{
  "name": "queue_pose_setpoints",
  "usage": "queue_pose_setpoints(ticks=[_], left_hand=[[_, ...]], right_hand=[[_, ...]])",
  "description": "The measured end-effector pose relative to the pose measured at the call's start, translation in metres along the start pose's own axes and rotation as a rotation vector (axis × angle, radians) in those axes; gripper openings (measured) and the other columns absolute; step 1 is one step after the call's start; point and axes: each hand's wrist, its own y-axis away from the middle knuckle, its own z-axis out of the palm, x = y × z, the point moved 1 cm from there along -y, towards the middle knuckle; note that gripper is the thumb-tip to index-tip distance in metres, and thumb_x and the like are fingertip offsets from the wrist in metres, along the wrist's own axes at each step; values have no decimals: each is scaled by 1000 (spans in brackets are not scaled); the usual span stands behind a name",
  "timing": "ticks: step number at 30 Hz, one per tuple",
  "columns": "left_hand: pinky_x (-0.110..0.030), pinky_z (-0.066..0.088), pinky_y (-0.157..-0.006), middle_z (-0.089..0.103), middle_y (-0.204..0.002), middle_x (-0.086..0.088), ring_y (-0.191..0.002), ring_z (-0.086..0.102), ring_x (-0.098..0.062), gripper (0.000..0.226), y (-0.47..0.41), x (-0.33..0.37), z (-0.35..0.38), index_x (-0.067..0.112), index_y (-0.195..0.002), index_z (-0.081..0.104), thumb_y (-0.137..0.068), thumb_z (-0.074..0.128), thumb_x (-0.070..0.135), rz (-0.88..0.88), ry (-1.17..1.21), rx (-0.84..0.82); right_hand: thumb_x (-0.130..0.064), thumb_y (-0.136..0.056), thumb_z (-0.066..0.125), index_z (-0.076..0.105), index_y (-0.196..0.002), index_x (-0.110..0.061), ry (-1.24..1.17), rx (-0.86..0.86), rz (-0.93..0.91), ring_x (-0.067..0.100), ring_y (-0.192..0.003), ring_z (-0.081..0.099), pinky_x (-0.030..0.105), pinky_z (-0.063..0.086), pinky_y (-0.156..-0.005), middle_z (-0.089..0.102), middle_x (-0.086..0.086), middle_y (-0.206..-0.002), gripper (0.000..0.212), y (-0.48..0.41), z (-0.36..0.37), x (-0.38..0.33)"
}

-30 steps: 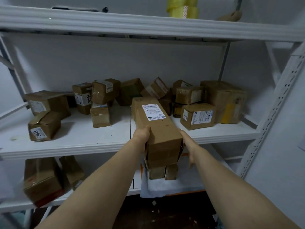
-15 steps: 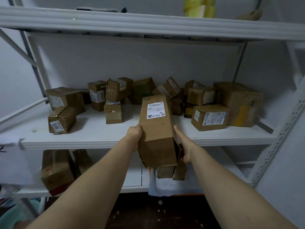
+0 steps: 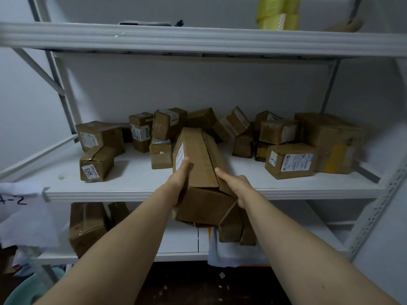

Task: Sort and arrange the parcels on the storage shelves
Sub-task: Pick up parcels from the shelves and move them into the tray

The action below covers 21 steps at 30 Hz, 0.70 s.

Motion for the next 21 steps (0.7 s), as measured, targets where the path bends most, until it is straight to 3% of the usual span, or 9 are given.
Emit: queue_pose_setpoints(ticks=[3,7,11,14,17,19,21], left_hand=[[-32,49,-67,64,-96,-11,-81,62,-25,62,3,-2,-5,12,-117,55,-81,58,63,30,-79,-43],[-37,53,-87,63,-109,-13,-96,63,-29,69,-3,-8,-14,9,-126,51,-77,70,54,41,-72,-9],[-38,53,-88,63,-111,-14,-98,63,-29,66,-5,-10,-13,8,-125,51,-78,70,51,60,-63,-8],[-36,53,-86,63,-111,-13,-98,63,-29,69,-3,-8,-6,8,-126,50,-78,69,54,69,-79,-11],[-38,53,-89,62,-113,-14,-99,63,-30,72,-3,-6,-1,8,-127,47,-78,68,56,76,-135,-2],[-38,53,-87,61,-114,-15,-99,62,-30,71,-4,-6,0,8,-128,45,-79,67,55,69,-150,-3],[-37,53,-83,61,-113,-15,-98,62,-30,65,-2,-8,0,7,-127,46,-83,66,51,55,-149,11]], right_hand=[[-47,-84,69,52,-124,-4,42,4,-23,33,-102,62,46,52,-92,63,16,-113,61,-1,4,0],[-35,-97,52,51,-132,-7,84,1,-36,32,-112,57,46,45,-102,59,14,-124,44,-4,6,4],[-29,-100,49,55,-123,-7,55,24,-47,31,-107,59,43,48,-99,62,14,-116,33,-4,4,5],[-29,-98,52,57,-113,-10,27,43,-46,30,-97,62,37,52,-84,63,11,-102,25,-4,-4,3],[-30,-94,59,59,-113,-9,35,23,-50,25,-90,62,32,50,-70,64,10,-101,28,-1,-10,2],[-29,-92,62,60,-110,-9,54,3,-60,23,-89,61,33,49,-75,64,11,-104,28,-2,-12,5],[-25,-92,63,54,-100,-13,50,-8,-70,19,-82,58,33,49,-79,61,6,-93,17,-1,-12,7]])
